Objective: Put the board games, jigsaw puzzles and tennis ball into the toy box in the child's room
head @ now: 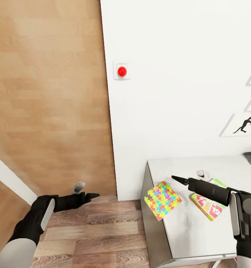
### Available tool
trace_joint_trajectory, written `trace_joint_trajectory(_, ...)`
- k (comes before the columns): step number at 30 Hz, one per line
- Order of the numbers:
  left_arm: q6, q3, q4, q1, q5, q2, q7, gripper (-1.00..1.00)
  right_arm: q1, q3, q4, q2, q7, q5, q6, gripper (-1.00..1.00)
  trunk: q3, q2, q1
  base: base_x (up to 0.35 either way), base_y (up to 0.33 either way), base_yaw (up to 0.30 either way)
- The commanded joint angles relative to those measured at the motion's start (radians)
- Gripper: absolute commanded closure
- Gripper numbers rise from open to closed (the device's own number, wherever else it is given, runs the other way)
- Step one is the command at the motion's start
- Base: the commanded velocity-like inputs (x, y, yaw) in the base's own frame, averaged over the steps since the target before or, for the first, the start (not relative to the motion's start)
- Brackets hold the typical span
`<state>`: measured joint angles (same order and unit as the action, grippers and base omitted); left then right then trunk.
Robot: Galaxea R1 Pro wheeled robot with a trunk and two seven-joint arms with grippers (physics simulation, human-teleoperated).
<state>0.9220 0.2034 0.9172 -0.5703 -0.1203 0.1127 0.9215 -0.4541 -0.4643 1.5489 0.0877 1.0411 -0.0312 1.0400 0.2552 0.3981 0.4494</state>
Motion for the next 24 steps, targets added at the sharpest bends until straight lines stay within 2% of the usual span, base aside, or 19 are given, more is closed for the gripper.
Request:
trace_joint_trajectory(1,0.005,0.002,-0.02,-0.002,-0.006,0.0,0.005,-1.0,0.002,-0.001,0.0,-0.001,0.006,-0.003,0.007,-1.0,0.002,0.002,0.001,0.0,0.0,0.0)
trace_joint_trajectory(6,0.005,0.004,-0.053,-0.01,-0.009,0.001,0.018,-1.0,0.005,0.0,-0.002,-0.003,0.008,0.004,0.007,-1.0,0.002,0.002,0.001,0.0,0.0,0.0)
trace_joint_trajectory(8,0.005,0.005,-0.059,-0.014,-0.009,0.001,0.04,-1.0,0.014,-0.001,-0.002,-0.006,0.014,0.019,0.007,-1.0,0.002,0.002,0.001,0.0,0.0,0.0)
trace_joint_trajectory(13,0.005,0.005,-0.064,-0.017,-0.007,0.0,0.116,-1.0,0.08,-0.015,-0.002,0.001,0.051,0.07,0.007,-1.0,0.002,0.002,0.001,0.0,0.0,0.0)
trace_joint_trajectory(15,0.005,0.004,-0.065,-0.018,-0.005,0.001,0.159,-1.0,0.11,-0.07,-0.001,0.006,0.096,0.111,0.007,-1.0,0.002,0.002,0.001,0.0,0.0,0.0)
trace_joint_trajectory(17,0.005,0.003,-0.065,-0.018,-0.005,0.002,0.171,-1.0,0.117,-0.107,-0.001,0.007,0.119,0.125,0.007,-1.0,0.002,0.002,0.001,0.0,0.0,0.0)
trace_joint_trajectory(18,0.005,0.003,-0.066,-0.018,-0.005,0.003,0.18,-1.0,0.121,-0.141,0.0,0.007,0.14,0.134,0.007,-1.0,0.002,0.002,0.001,0.0,0.0,0.0)
trace_joint_trajectory(21,0.006,0.003,-0.066,-0.019,-0.005,0.003,0.199,-1.0,0.127,-0.188,0.0,0.008,0.172,0.144,0.007,-1.0,0.002,0.002,0.001,0.0,0.0,0.0)
trace_joint_trajectory(24,0.006,0.003,-0.066,-0.019,-0.005,0.003,0.217,-1.0,0.128,-0.206,0.0,0.008,0.19,0.147,0.007,-1.0,0.002,0.002,0.001,0.0,0.0,0.0)
